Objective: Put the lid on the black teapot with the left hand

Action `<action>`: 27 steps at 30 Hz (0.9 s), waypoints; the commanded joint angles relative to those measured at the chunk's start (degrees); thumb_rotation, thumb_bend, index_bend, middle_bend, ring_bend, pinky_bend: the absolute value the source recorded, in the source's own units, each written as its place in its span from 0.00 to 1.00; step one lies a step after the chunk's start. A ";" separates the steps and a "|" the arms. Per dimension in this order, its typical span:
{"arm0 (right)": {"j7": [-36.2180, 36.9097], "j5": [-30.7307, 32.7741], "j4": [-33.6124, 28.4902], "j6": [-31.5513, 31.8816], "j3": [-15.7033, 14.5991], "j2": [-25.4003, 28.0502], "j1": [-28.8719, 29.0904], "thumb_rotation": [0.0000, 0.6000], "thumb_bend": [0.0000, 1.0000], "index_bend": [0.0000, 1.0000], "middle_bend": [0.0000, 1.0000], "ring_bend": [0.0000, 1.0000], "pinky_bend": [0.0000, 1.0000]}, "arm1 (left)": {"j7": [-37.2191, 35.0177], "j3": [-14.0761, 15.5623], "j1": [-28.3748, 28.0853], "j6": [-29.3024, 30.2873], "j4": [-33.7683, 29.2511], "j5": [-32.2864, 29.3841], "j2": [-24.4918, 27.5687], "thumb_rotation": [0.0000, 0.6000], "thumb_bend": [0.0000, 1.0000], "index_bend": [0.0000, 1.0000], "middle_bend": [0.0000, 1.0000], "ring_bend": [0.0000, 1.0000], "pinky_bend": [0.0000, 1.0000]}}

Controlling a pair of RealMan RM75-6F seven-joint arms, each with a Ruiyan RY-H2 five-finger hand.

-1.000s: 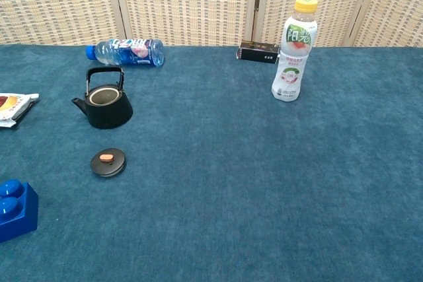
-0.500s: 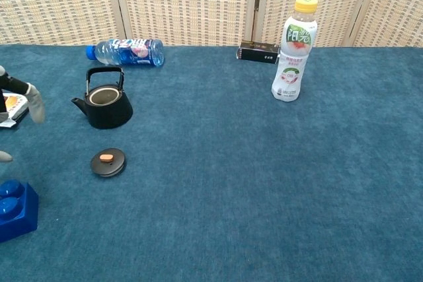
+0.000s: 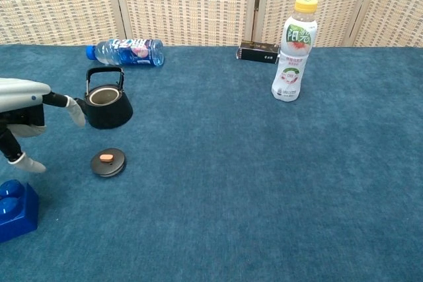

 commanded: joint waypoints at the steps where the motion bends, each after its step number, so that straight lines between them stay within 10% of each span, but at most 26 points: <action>1: 0.23 0.00 0.01 0.07 0.05 0.10 -0.05 1.00 0.15 0.67 0.50 0.38 0.50 | 1.51 0.12 -1.29 -0.36 0.66 -2.10 -1.46 1.00 0.04 0.26 1.00 1.00 1.00; 27: 1.09 0.07 -0.23 0.80 0.49 0.75 -0.55 1.00 0.15 0.67 0.50 0.38 0.50 | 6.31 1.01 -8.50 -0.97 4.98 -13.06 -7.82 1.00 0.04 0.30 1.00 1.00 1.00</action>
